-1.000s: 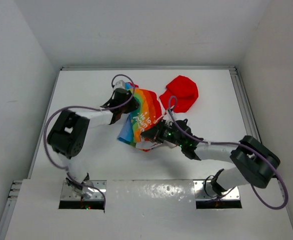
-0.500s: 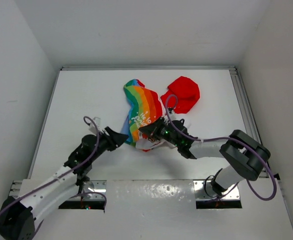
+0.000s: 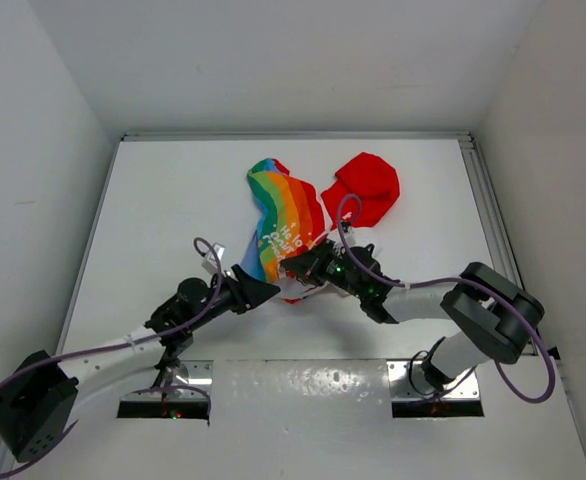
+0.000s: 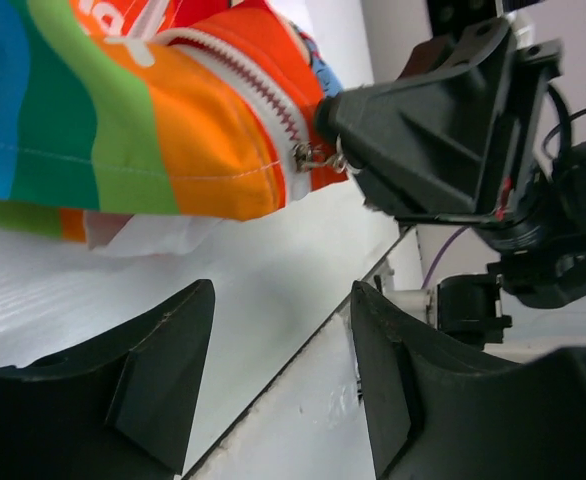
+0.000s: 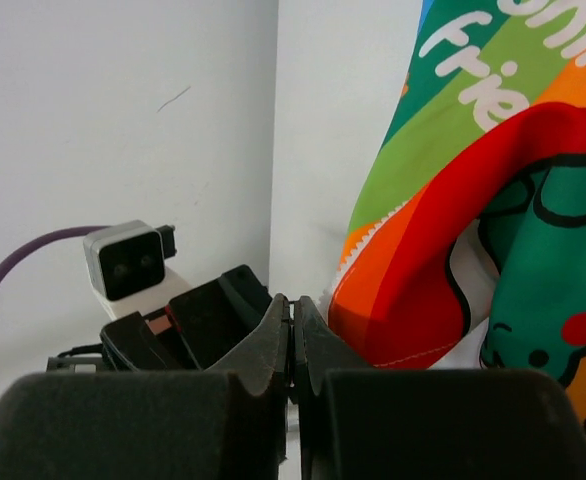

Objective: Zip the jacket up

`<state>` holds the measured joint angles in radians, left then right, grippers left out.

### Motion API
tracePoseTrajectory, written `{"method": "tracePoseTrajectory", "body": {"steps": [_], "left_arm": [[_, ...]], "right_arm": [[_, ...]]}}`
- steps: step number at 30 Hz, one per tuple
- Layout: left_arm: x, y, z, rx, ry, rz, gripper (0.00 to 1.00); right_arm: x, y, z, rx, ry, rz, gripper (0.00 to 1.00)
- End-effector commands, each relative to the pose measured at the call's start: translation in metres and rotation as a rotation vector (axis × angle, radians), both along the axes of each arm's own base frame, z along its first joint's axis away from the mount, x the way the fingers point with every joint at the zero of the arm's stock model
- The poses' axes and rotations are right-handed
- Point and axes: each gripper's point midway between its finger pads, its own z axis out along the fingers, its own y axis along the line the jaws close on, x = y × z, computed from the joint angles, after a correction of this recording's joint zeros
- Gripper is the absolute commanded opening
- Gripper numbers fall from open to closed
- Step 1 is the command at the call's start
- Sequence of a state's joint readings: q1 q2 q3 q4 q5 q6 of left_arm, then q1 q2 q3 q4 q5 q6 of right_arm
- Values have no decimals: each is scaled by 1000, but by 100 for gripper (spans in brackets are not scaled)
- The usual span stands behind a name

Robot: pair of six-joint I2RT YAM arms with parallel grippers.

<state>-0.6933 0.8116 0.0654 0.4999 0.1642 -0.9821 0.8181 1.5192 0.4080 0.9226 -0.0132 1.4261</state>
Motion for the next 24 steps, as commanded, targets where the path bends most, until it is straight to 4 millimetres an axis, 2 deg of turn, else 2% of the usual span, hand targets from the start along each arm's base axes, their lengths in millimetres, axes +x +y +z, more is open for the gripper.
{"method": "tracePoseTrajectory", "body": {"steps": [1, 3, 6, 11, 19, 21, 24], "left_arm": [[10, -10, 37, -115, -97, 13, 55], [14, -12, 28, -89, -64, 20, 56], [18, -14, 27, -80, -67, 30, 55], [28, -15, 35, -63, -105, 59, 55], [28, -22, 41, -92, -144, 48, 57], [31, -23, 38, -85, -135, 59, 54], [33, -23, 46, -110, -157, 71, 49]], "right_arm": [[-4, 2, 31, 116, -48, 14, 0], [-6, 2, 35, 135, -56, 22, 0], [-10, 4, 42, 167, -62, 46, 0], [-15, 5, 45, 192, -54, 67, 0], [-21, 5, 47, 245, -29, 88, 0], [-23, 7, 50, 267, -21, 100, 0], [-25, 8, 49, 284, -4, 115, 0]]}}
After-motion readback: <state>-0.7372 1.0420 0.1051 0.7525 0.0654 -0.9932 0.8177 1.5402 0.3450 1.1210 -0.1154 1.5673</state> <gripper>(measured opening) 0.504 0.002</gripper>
